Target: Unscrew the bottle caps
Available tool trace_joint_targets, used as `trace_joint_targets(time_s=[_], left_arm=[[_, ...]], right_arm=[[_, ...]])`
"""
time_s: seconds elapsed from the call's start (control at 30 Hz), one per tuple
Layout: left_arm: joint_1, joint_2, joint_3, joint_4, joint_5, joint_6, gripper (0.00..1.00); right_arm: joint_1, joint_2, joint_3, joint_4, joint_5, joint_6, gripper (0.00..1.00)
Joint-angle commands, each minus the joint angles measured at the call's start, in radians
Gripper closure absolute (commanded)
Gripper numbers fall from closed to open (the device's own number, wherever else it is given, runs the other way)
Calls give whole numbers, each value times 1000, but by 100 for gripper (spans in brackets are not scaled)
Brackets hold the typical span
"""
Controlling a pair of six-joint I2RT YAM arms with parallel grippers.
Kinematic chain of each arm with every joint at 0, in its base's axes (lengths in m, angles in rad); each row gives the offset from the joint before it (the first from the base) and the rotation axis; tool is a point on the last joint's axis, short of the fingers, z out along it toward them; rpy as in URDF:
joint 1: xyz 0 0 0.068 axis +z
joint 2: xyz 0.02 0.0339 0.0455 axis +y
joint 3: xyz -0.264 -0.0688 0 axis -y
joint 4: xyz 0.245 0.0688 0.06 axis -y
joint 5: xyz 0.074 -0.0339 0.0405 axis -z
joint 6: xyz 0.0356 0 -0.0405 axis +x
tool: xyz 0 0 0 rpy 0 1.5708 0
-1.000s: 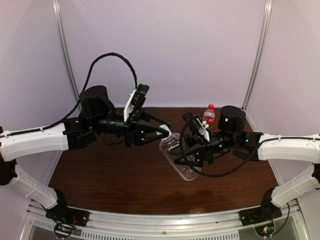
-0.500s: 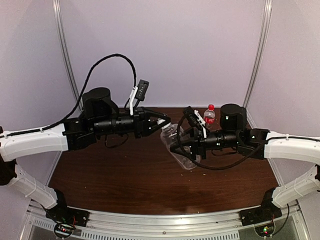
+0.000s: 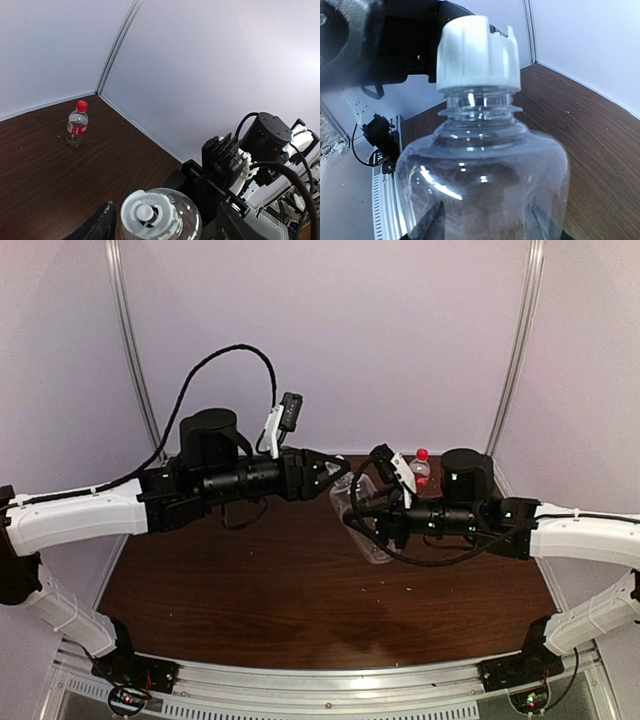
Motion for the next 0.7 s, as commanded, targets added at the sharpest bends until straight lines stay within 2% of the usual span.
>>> trace_joint_targets(time_s=[0.0, 0.23, 0.47, 0.67], left_arm=[[23, -57, -49, 81, 82, 57, 26], [63, -107, -87, 83, 301, 180, 13], [102, -135, -103, 100, 469, 237, 11], [105, -82, -97, 182, 673, 242, 12]], right_arm=[[-3, -44, 12, -23, -24, -17, 63], [-3, -49, 28, -64, -244, -43, 61], [-3, -32, 31, -34, -418, -28, 60], [-3, 8, 45, 7, -534, 5, 60]])
